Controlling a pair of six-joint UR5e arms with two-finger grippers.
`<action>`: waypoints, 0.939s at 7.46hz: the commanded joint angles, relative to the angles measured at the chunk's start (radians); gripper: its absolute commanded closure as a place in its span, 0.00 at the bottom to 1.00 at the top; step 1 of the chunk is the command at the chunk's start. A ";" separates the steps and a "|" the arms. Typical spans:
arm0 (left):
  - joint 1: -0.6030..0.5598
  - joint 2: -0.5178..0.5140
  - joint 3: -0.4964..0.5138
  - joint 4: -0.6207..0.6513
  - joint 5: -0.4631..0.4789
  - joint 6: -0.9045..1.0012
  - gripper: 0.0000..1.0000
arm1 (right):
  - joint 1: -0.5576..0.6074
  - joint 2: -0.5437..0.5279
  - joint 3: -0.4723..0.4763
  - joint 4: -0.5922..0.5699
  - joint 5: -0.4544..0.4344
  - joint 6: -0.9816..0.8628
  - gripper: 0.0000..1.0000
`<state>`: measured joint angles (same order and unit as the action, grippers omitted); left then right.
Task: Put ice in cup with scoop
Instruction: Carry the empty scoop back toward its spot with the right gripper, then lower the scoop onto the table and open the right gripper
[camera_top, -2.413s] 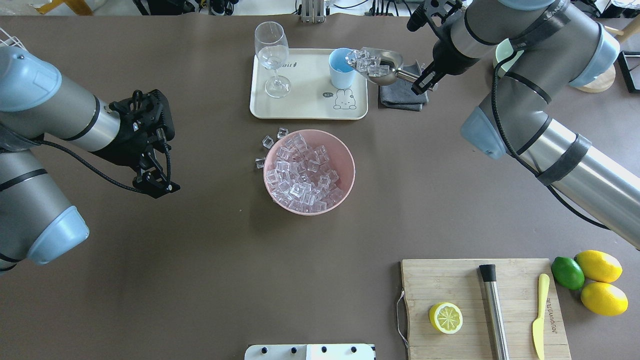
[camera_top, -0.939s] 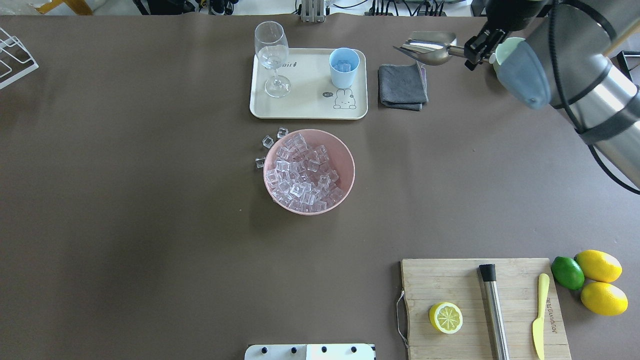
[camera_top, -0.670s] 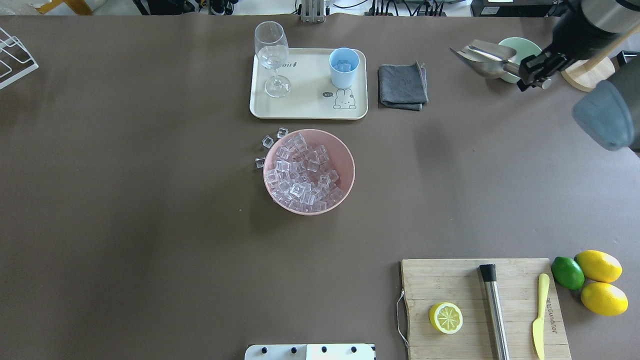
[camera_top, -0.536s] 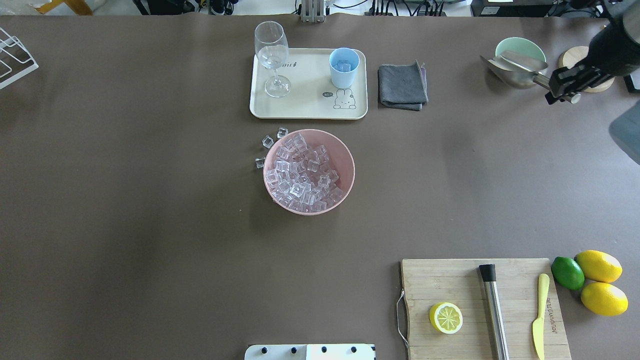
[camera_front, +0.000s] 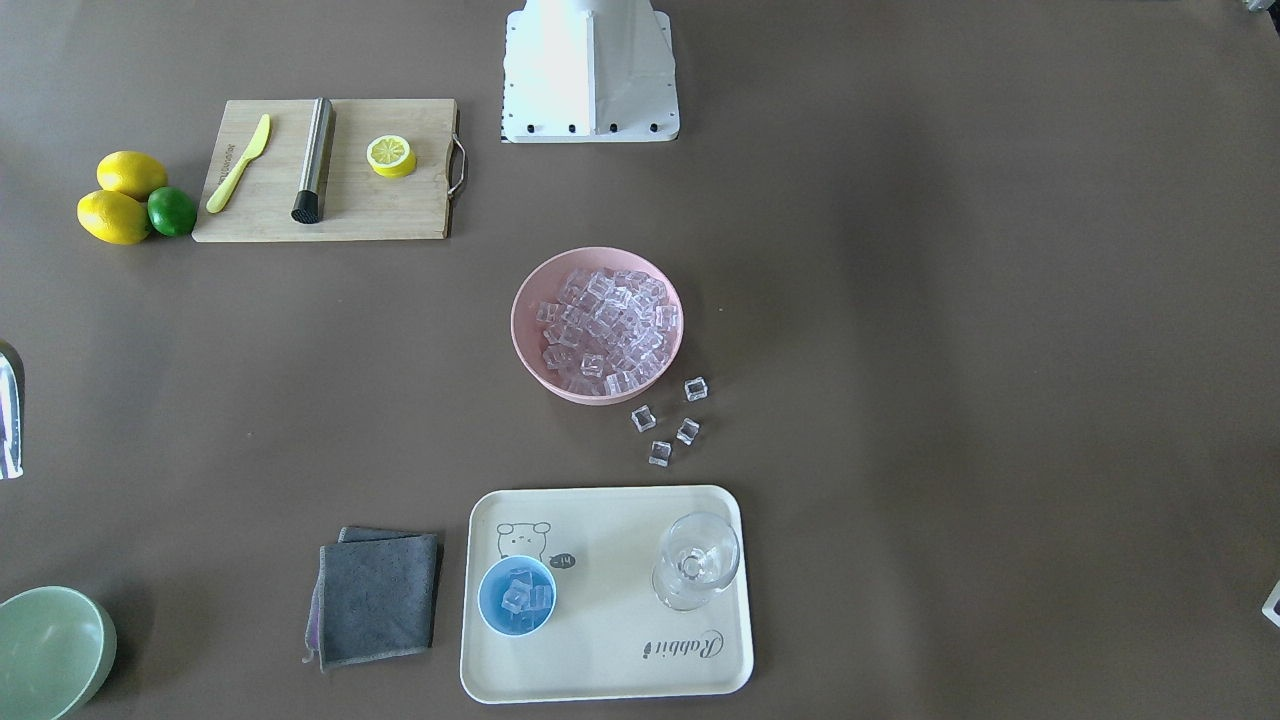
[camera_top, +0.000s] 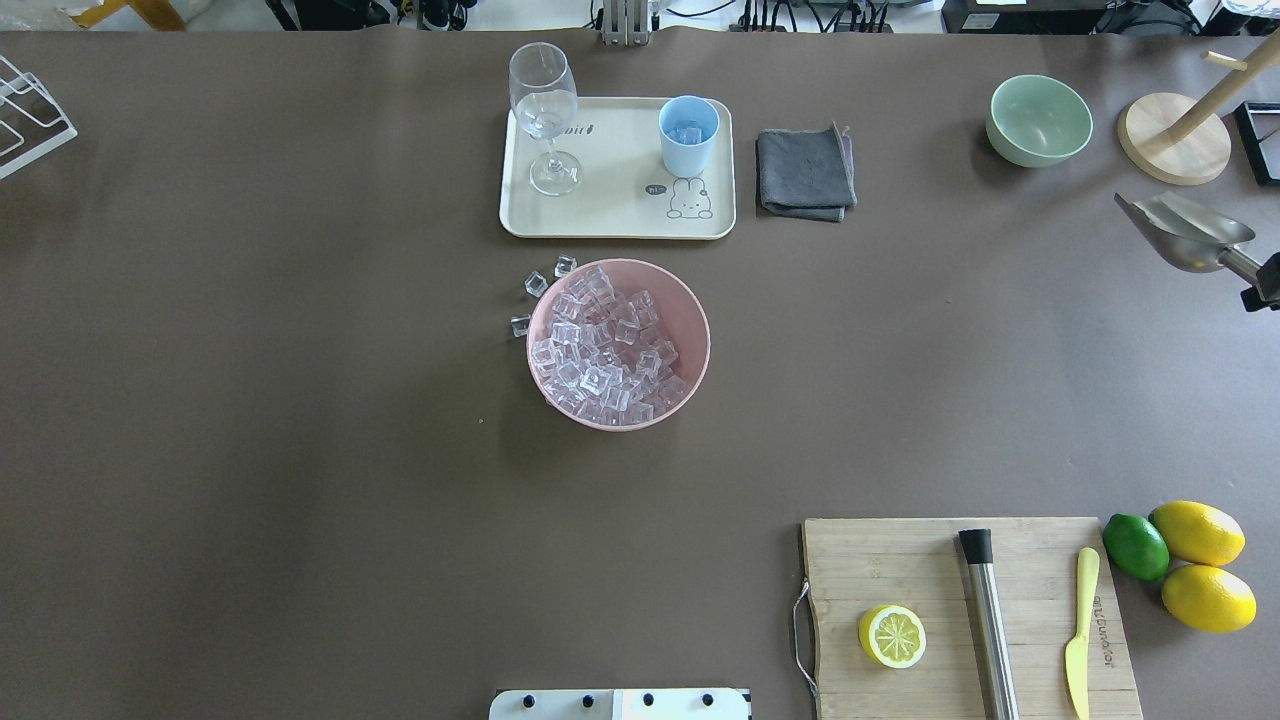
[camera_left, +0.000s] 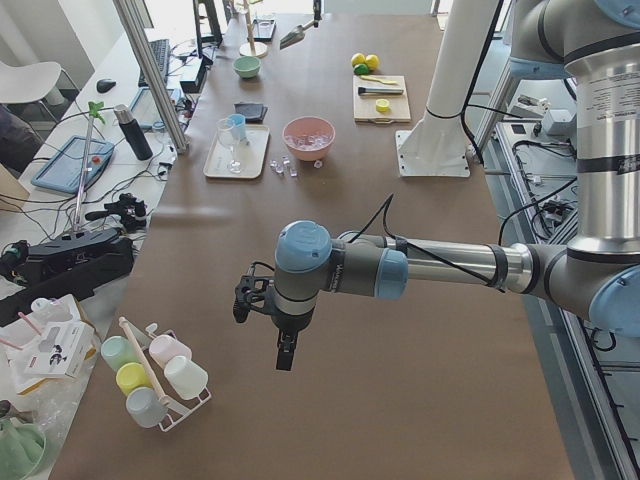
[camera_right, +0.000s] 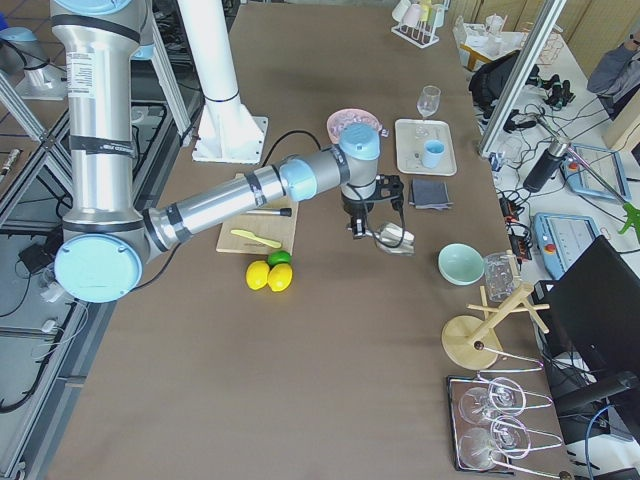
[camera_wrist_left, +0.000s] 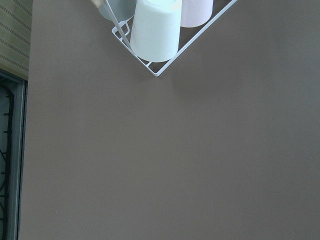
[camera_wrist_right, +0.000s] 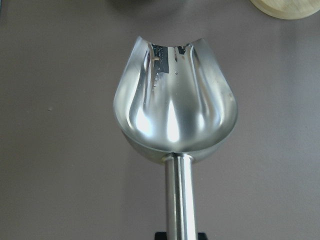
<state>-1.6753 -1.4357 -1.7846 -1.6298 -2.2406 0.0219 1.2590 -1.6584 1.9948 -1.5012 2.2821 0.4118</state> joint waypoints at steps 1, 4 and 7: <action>-0.003 0.008 -0.021 0.005 -0.028 0.000 0.00 | 0.002 -0.115 -0.092 0.261 -0.050 0.140 1.00; -0.001 0.008 -0.016 0.004 -0.145 -0.002 0.00 | -0.027 -0.115 -0.200 0.338 -0.085 0.166 1.00; 0.009 -0.005 -0.012 0.004 -0.143 -0.002 0.01 | -0.125 -0.107 -0.298 0.548 -0.114 0.315 1.00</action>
<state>-1.6692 -1.4316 -1.7964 -1.6260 -2.3822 0.0211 1.1886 -1.7715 1.7479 -1.0707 2.1827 0.6251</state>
